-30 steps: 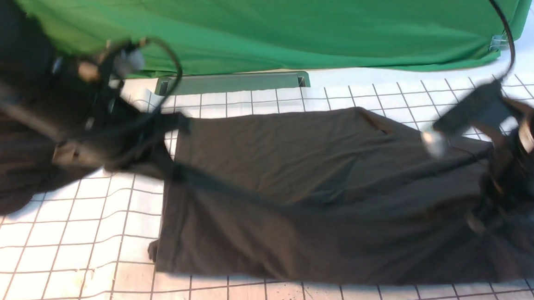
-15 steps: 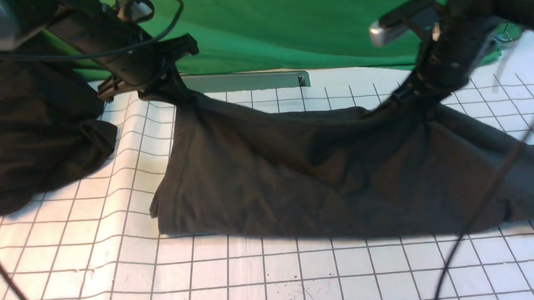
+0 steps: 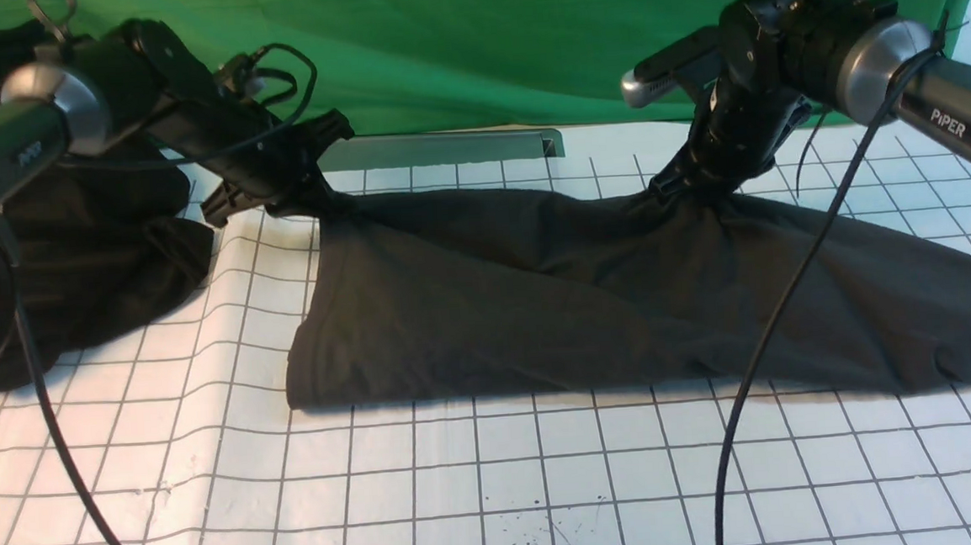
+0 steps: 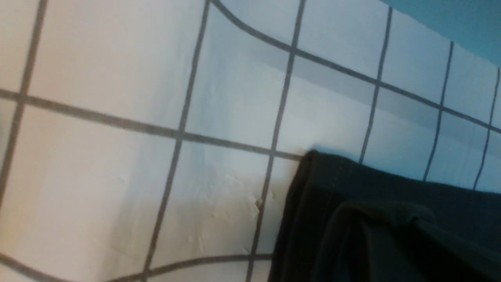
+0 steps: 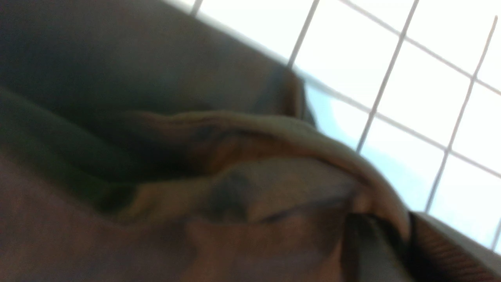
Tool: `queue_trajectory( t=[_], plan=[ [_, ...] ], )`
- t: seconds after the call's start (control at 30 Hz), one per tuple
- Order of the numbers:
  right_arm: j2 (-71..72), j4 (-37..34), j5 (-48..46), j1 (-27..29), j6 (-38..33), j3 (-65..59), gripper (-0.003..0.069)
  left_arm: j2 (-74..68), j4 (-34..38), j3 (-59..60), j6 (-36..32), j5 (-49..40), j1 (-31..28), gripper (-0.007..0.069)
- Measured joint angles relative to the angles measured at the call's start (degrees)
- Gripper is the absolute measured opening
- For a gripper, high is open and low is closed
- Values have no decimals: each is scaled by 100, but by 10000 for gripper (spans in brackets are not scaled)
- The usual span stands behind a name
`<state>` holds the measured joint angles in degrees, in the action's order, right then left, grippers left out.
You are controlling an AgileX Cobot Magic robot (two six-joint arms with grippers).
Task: Fold a long-sleeved shirt over a white checkered tablecloth.
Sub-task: 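Fold the black garment in half by bringing its near edge over to the far edge, then pull the folded dark garment lengthwise by its ends to straighten it flat on the table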
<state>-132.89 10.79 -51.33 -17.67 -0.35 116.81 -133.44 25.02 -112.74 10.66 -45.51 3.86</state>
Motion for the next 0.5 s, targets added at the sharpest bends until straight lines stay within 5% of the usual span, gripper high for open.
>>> queue_trajectory(
  t=[0.23,0.5],
  plan=[
    [-47,86,240,310,553,208,446,49,27,-18,0,237,-34,239],
    [506,165,-1394,655,-19,1345,496,440,-13,-834,-200,-771,-254,484]
  ],
)
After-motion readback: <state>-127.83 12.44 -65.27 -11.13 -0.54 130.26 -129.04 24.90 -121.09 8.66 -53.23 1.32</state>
